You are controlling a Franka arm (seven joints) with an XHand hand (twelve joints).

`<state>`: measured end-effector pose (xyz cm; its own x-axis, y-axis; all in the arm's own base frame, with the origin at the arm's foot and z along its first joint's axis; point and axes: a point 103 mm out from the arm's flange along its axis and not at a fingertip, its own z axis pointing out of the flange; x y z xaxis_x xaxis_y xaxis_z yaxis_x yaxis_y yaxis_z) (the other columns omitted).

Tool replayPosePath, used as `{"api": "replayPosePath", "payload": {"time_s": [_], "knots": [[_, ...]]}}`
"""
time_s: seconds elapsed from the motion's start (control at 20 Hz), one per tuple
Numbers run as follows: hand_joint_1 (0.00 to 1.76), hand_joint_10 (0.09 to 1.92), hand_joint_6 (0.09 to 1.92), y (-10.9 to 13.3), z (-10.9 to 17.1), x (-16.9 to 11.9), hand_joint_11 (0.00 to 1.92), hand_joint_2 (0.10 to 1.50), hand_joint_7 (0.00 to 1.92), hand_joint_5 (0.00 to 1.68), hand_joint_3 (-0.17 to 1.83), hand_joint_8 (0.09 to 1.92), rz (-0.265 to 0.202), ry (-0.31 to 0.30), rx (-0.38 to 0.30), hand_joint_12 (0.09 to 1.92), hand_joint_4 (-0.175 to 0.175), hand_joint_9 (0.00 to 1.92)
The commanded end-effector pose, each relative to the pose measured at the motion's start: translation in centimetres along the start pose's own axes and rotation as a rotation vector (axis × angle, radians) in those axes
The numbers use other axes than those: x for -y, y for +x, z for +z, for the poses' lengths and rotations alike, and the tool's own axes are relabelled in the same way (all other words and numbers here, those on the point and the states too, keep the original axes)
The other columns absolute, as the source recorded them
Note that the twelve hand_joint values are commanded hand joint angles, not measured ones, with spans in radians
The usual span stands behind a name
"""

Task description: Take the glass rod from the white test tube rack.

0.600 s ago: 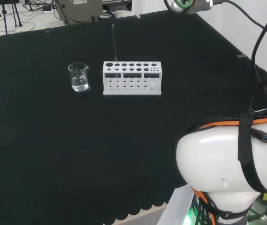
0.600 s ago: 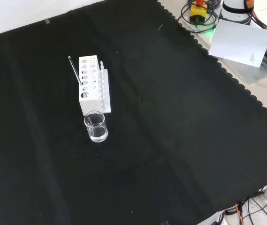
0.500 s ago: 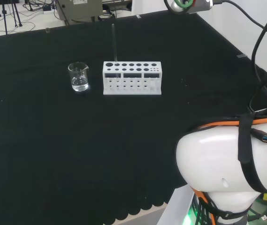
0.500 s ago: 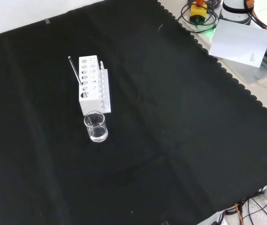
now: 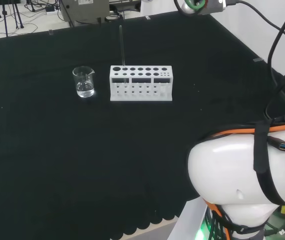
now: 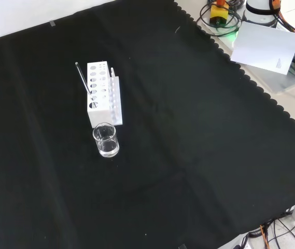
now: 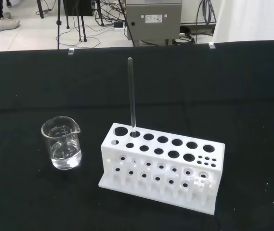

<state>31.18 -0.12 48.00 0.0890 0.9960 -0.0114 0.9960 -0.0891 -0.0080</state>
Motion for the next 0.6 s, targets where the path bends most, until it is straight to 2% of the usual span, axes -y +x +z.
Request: {"api": "replayPosePath", "payload": {"time_s": [0.05,0.3,0.6], "knots": [[0.48,0.77,0.09,0.6,0.4,-1.3,0.00,0.94,0.00,0.00,0.34,0.42,-0.022,-0.011,-0.006,1.19,-0.150,0.05],[0.48,0.86,0.09,1.5,1.0,-2.8,0.00,0.94,0.00,0.01,0.36,0.70,-0.068,-0.025,-0.053,1.40,-0.156,0.20],[0.49,0.86,0.09,2.8,0.4,-6.8,0.08,0.93,0.10,0.10,0.39,0.85,-0.143,-0.048,-0.033,1.43,-0.161,0.39]]}}
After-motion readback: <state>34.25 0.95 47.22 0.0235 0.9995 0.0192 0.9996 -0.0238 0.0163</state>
